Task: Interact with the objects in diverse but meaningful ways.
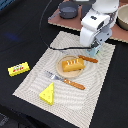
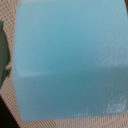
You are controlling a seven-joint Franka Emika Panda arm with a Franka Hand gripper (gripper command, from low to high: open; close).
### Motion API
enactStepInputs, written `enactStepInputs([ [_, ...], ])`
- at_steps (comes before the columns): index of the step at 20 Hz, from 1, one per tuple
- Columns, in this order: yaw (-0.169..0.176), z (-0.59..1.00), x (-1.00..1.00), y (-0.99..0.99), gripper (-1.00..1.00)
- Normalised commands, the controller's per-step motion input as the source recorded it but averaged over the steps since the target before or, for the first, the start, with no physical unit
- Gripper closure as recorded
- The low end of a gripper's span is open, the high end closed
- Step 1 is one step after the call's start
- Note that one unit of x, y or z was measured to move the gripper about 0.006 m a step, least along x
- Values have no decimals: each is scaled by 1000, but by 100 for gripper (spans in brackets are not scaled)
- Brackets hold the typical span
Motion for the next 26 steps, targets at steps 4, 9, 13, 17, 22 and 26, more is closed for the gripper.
enactStepInputs([
  [4,0,-26,277,0,100],
  [9,-1,-2,341,2,100],
  [13,-16,71,354,26,100],
  [17,-7,303,-233,34,100],
  [22,-36,274,-889,0,100],
  [26,-40,236,-991,0,100],
])
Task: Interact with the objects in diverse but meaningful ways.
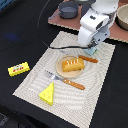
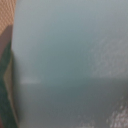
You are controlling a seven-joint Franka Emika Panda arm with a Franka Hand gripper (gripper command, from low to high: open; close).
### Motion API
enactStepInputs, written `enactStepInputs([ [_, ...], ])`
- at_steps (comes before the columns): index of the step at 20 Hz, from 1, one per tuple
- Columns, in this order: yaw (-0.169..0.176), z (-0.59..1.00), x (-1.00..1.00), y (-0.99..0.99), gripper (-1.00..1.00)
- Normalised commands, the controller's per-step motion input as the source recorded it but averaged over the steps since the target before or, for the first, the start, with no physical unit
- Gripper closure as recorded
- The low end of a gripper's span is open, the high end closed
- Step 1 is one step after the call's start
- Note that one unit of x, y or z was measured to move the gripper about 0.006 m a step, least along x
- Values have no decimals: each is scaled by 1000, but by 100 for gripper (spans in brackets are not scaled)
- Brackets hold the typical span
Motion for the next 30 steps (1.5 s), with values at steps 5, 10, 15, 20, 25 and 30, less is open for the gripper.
enactStepInputs([
  [5,-35,179,-1000,0,100],
  [10,-29,128,-1000,0,100],
  [15,-35,30,-1000,27,100],
  [20,-43,0,-997,105,100],
  [25,-39,-22,-877,175,100],
  [30,-12,-141,-549,286,100],
])
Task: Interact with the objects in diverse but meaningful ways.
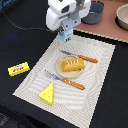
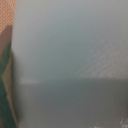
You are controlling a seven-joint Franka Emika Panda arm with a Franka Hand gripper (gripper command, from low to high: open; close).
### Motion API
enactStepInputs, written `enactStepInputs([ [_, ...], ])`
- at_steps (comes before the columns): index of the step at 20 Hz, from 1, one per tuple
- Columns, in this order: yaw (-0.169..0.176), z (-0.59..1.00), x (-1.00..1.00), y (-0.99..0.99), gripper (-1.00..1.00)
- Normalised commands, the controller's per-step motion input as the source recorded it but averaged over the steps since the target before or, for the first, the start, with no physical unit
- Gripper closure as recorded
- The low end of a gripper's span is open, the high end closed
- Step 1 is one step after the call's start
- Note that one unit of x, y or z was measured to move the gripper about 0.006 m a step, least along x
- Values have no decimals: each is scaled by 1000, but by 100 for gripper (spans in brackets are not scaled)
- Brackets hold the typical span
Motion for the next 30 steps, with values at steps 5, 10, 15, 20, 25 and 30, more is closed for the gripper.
enactStepInputs([
  [5,0,-317,-321,165,100],
  [10,0,-327,-371,159,100],
  [15,0,-217,-278,117,100],
  [20,0,-247,-263,81,100],
  [25,0,-289,-262,58,100],
  [30,0,-122,-167,38,-100],
])
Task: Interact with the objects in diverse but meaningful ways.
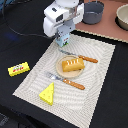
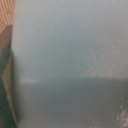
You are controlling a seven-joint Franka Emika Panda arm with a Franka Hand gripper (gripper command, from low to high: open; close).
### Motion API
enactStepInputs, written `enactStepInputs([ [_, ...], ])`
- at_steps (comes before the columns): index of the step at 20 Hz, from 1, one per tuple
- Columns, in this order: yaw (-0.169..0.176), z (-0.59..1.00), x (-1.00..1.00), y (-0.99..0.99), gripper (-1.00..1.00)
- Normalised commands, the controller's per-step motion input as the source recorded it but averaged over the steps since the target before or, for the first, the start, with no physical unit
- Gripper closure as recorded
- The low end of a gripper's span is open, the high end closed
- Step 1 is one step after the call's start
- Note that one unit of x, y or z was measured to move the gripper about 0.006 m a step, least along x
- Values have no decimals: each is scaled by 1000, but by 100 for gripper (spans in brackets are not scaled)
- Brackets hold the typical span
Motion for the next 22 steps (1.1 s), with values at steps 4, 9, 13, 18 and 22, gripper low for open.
enactStepInputs([
  [4,0,-34,-100,16,-100],
  [9,0,-16,-78,1,-100],
  [13,0,426,-66,0,-100],
  [18,0,882,-30,-10,-100],
  [22,0,889,77,-21,-100],
])
